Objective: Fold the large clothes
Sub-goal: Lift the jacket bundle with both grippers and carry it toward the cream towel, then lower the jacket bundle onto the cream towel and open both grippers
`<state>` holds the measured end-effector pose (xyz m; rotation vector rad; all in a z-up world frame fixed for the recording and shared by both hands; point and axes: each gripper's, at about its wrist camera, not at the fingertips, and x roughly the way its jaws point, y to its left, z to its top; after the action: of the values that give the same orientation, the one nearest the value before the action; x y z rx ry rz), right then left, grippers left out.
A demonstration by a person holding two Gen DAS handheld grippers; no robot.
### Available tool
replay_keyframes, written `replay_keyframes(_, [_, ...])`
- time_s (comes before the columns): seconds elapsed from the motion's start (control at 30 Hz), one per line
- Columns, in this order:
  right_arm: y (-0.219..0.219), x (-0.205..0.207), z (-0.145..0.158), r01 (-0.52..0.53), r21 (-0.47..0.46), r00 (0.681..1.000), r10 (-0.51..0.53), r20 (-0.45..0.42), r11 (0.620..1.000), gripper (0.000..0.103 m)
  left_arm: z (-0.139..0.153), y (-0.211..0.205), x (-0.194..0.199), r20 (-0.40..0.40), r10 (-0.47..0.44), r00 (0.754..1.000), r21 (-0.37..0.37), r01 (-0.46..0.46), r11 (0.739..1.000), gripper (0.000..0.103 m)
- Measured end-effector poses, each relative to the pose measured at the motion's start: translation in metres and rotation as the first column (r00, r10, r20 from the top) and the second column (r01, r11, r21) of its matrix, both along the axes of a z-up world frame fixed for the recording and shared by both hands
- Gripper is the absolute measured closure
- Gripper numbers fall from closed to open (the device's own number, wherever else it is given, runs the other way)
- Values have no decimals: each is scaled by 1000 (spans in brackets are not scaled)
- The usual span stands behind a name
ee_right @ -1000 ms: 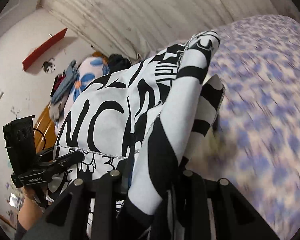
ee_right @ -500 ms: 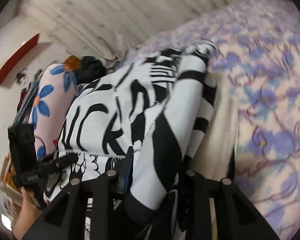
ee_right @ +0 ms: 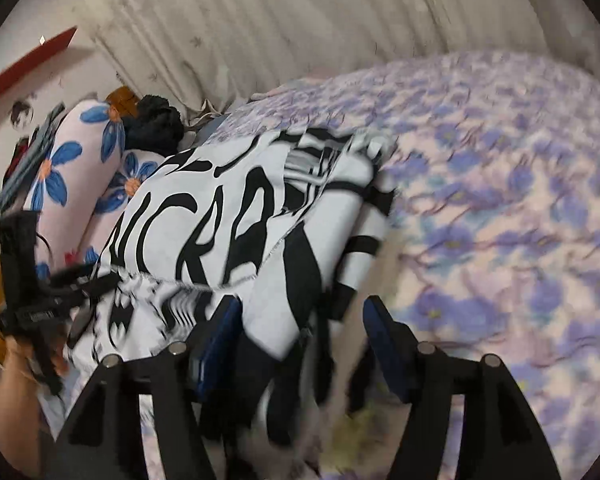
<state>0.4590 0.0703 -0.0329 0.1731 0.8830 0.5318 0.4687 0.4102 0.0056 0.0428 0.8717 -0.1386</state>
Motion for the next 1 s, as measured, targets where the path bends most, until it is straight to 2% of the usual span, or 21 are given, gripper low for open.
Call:
replay_keyframes(0.03, [-3, -8, 8, 4, -27, 1000, -3, 29, 1000, 39, 10, 2, -10, 28, 22, 999, 37, -23, 999, 16])
replay_keyframes(0.1, [-7, -20, 20, 3, -36, 997, -1, 72, 999, 44, 28, 2, -26, 68, 53, 996, 70, -58, 996, 28])
replay_keyframes(0.17, [-4, -31, 29, -12, -33, 995, 15, 96, 999, 71, 40, -5, -40, 81, 37, 996, 49, -41, 998, 59])
replay_keyframes(0.2, [-1, -34, 32, -29, -20, 995, 31, 98, 999, 78, 43, -13, -45, 84, 19, 996, 47, -23, 999, 67])
replay_keyframes(0.23, [4, -37, 32, -48, -16, 994, 50, 97, 999, 89, 42, -22, -48, 76, 6, 997, 53, -10, 999, 82])
replay_keyframes(0.27, [11, -40, 31, -60, -28, 993, 63, 101, 998, 93, 39, -31, -50, 62, -18, 998, 49, 15, 999, 90])
replay_keyframes(0.37, [30, -43, 12, -83, -62, 994, 87, 59, 995, 96, 6, -60, -48, -29, -61, 998, 141, 65, 988, 95])
replay_keyframes(0.4, [33, -43, 2, -73, -98, 996, 77, 41, 992, 96, -6, -61, -46, -46, -42, 998, 171, 49, 984, 95])
replay_keyframes(0.43, [34, -39, -14, -74, -126, 997, 73, -8, 989, 96, -18, -57, -43, -69, -10, 998, 158, 21, 987, 95])
replay_keyframes(0.5, [28, -35, -28, -64, -87, 996, 59, -61, 994, 100, -25, -49, -41, -88, 37, 995, 104, -28, 994, 95])
replay_keyframes(0.6, [19, -42, -14, -41, -54, 996, 37, -76, 998, 100, -15, -56, -48, -75, 60, 995, 115, -51, 992, 95])
replay_keyframes(0.63, [13, -49, -3, -41, -45, 996, 37, -81, 998, 99, -9, -59, -53, -77, 67, 995, 106, -58, 993, 88])
replay_keyframes(0.7, [4, -64, 14, -50, -49, 996, 46, -81, 998, 95, 5, -67, -68, -79, 84, 993, 93, -77, 993, 63])
replay_keyframes(0.73, [-3, -75, 24, -55, -48, 995, 51, -83, 997, 95, 12, -73, -77, -78, 90, 993, 99, -82, 992, 36])
replay_keyframes(0.77, [-9, -83, 32, -58, -46, 995, 54, -82, 997, 95, 23, -82, -92, -64, 91, 994, 114, -83, 990, 20])
replay_keyframes(0.87, [-33, -124, 68, -72, -34, 996, 69, -64, 997, 95, 60, -111, -134, 2, 57, 998, 106, -57, 993, 18])
replay_keyframes(0.93, [-52, -155, 92, -76, -21, 996, 75, -54, 997, 93, 85, -130, -163, 29, 32, 999, 50, -34, 998, 18])
replay_keyframes(0.97, [-59, -167, 100, -82, -18, 995, 80, -56, 997, 89, 98, -143, -181, 44, 27, 999, 22, -28, 999, 17])
replay_keyframes(1.0, [-68, -180, 108, -85, -19, 995, 84, -57, 996, 84, 109, -154, -197, 57, 22, 998, 2, -22, 1000, 11])
